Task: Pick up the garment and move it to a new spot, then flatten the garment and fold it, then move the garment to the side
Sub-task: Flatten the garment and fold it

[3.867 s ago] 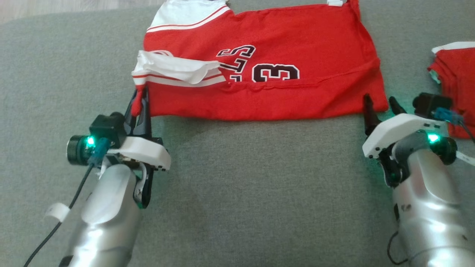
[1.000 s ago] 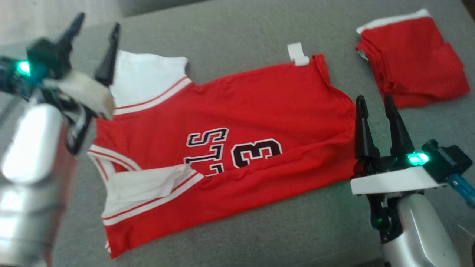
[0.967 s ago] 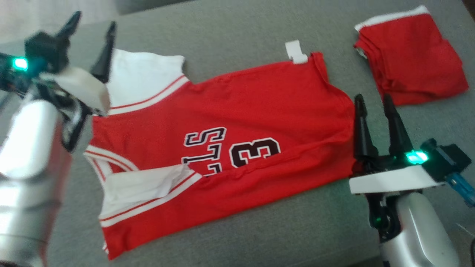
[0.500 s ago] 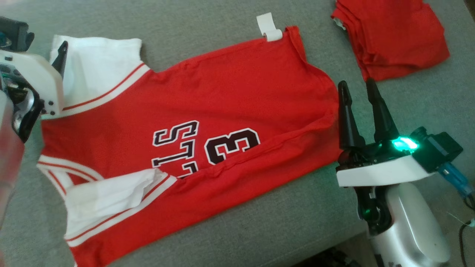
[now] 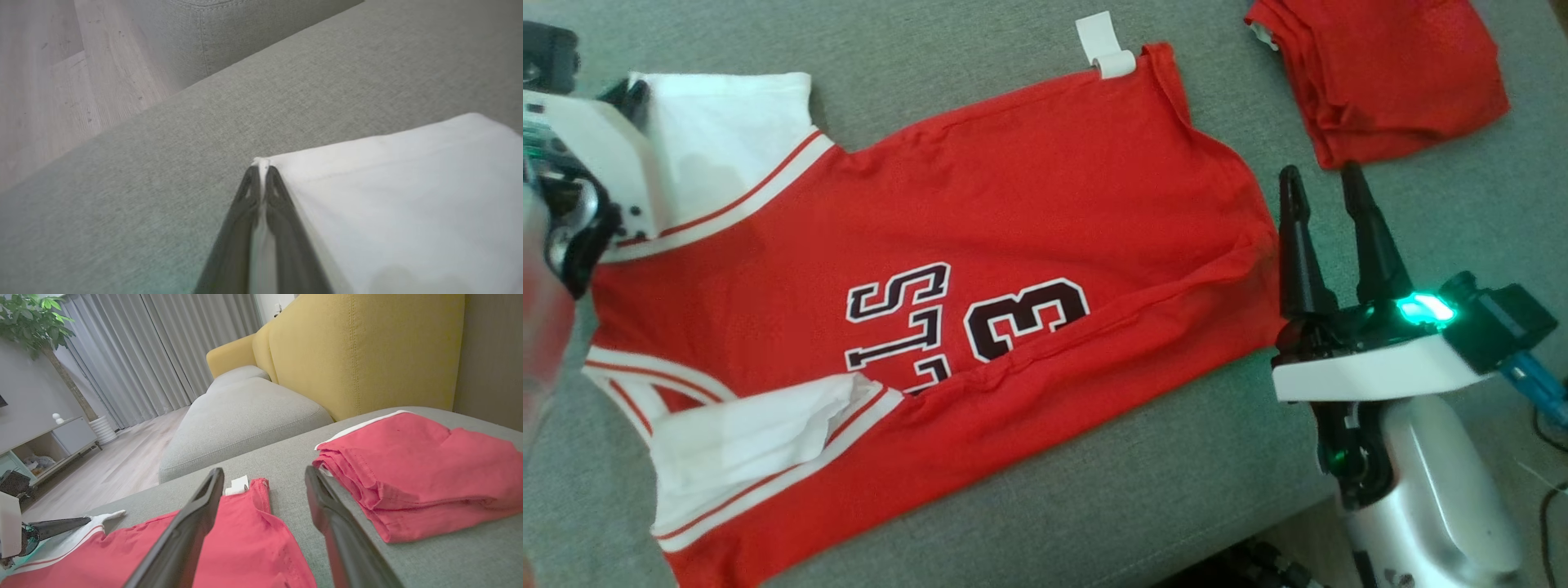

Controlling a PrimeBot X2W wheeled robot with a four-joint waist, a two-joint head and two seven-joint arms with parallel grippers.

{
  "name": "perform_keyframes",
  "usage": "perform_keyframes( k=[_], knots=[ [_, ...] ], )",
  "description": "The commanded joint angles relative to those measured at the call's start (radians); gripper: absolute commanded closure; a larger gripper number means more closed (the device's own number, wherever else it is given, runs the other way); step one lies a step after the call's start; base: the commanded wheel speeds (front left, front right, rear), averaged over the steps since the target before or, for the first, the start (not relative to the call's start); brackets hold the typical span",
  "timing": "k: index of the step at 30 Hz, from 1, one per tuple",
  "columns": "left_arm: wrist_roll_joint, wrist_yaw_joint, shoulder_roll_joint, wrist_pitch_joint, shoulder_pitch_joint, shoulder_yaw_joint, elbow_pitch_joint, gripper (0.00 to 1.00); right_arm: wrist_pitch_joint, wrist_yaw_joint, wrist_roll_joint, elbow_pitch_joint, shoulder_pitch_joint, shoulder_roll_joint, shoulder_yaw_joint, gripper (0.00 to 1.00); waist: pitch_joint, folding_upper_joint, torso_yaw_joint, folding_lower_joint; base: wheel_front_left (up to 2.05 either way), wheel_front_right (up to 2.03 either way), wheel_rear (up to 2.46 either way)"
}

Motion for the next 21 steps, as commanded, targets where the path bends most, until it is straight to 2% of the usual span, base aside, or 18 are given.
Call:
perform_keyframes(
  k=[1,7,15,18,21],
  knots=[
    [-0.009,0.002,0.041,0.001,-0.024,0.016,-0.011,1.00,-0.011,-0.001,0.000,-0.033,-0.016,-0.005,0.013,0.00,-0.004,0.0000,0.006,-0.0001,0.00,0.00,0.00],
    [-0.031,0.002,0.024,-0.131,-0.036,-0.008,-0.018,1.00,-0.011,-0.001,-0.033,-0.022,-0.017,-0.005,-0.014,0.00,-0.043,0.0000,0.054,-0.0001,0.00,0.00,0.00],
    [0.004,0.017,-0.093,-0.365,-0.041,-0.023,-0.026,1.00,-0.010,-0.001,-0.114,0.000,-0.024,-0.005,-0.116,0.00,-0.152,0.0000,0.188,-0.0001,0.00,0.00,0.00],
    [0.022,0.030,-0.125,-0.422,-0.028,-0.039,-0.067,1.00,0.028,-0.001,-0.162,0.002,-0.048,-0.005,-0.165,0.00,-0.175,0.0000,0.243,-0.0001,0.00,0.00,0.00],
    [0.024,0.041,-0.149,-0.456,0.009,-0.049,-0.131,1.00,0.116,-0.001,-0.211,0.007,-0.079,-0.006,-0.235,0.00,-0.191,0.0000,0.292,-0.0001,0.00,0.00,0.00]
  ],
)
